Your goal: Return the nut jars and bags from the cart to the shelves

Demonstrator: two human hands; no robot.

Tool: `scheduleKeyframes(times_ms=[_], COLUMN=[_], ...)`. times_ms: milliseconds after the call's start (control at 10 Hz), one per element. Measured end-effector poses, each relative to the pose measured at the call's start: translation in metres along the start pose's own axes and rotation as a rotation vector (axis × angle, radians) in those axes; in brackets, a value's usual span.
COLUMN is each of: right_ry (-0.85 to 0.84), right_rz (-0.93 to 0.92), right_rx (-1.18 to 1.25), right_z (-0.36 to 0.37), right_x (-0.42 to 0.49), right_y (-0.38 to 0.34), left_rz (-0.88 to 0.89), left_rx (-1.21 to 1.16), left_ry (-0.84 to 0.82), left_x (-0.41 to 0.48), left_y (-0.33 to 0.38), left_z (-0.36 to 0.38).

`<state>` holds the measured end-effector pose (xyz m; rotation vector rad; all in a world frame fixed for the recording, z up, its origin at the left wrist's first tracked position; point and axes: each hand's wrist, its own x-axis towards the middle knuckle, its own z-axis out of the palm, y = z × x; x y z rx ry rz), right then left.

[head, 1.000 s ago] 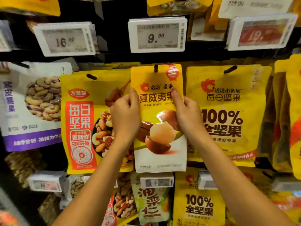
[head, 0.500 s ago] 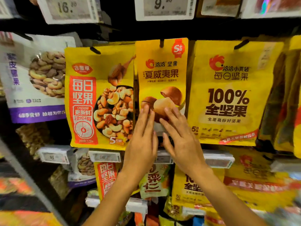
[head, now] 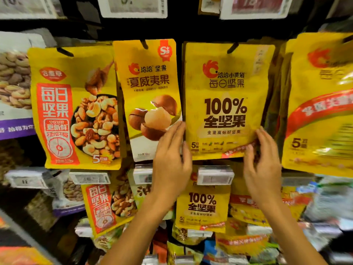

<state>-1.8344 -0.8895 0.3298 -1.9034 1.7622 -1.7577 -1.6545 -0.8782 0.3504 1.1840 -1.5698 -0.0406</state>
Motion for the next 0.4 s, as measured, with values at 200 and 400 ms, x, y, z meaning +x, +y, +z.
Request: scheduleKeyframes(times_ms=[200,400], right_ry=[-0.071,-0.100], right_rz=[0.048,-0.012], right_rx=[0.002,0.064], right_z=[0.004,-0.005], right_x=[0.007,-0.024], right_y=[0.007,-0.014], left_rz=[-0.170,-0.235], left_rx=[-0.062,-0.099], left_ry=[-0.106,-0.008], left_x=[0.008,-0.012], left_y=[0.014,0.011], left_z=[0.029,-0.002])
